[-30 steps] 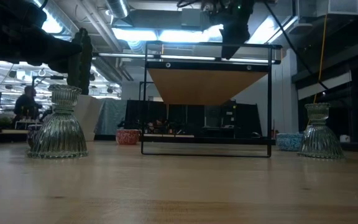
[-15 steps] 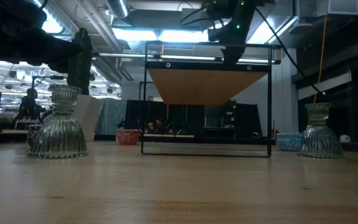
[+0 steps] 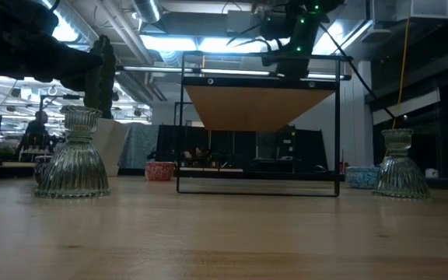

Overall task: Pick & Place candle stick holders
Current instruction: Put the top transparent candle holder on the shelf, then put the right transparent candle holder on the shelf

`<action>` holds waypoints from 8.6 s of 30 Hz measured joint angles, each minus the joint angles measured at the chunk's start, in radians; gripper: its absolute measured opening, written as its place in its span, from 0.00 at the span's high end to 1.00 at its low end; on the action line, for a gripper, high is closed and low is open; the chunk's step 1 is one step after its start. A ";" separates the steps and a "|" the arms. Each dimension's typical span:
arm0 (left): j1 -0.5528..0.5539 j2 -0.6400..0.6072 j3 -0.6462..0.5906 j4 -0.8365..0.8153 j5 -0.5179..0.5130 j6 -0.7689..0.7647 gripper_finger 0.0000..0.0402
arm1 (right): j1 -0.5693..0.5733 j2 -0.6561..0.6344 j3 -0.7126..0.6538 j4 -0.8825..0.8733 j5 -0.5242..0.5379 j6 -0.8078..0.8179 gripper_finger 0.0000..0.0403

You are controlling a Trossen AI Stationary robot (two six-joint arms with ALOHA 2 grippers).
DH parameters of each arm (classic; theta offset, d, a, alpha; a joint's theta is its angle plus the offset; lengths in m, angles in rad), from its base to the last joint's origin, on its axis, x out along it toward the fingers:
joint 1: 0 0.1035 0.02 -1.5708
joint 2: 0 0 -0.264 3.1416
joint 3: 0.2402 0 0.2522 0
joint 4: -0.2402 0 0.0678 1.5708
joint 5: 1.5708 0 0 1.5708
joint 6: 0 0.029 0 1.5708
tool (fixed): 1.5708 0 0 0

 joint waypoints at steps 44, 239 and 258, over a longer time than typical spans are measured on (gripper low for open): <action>0.000 0.000 0.000 0.000 0.000 0.000 0.98 | -0.087 0.060 -0.006 0.168 -0.140 -0.052 0.92; 0.000 0.000 0.000 0.000 0.000 0.000 0.98 | 0.616 -0.637 -0.766 -0.003 -0.259 0.219 0.27; 0.000 0.000 0.000 0.000 0.000 0.000 0.99 | 0.616 -0.545 -0.766 0.061 -0.262 0.240 0.19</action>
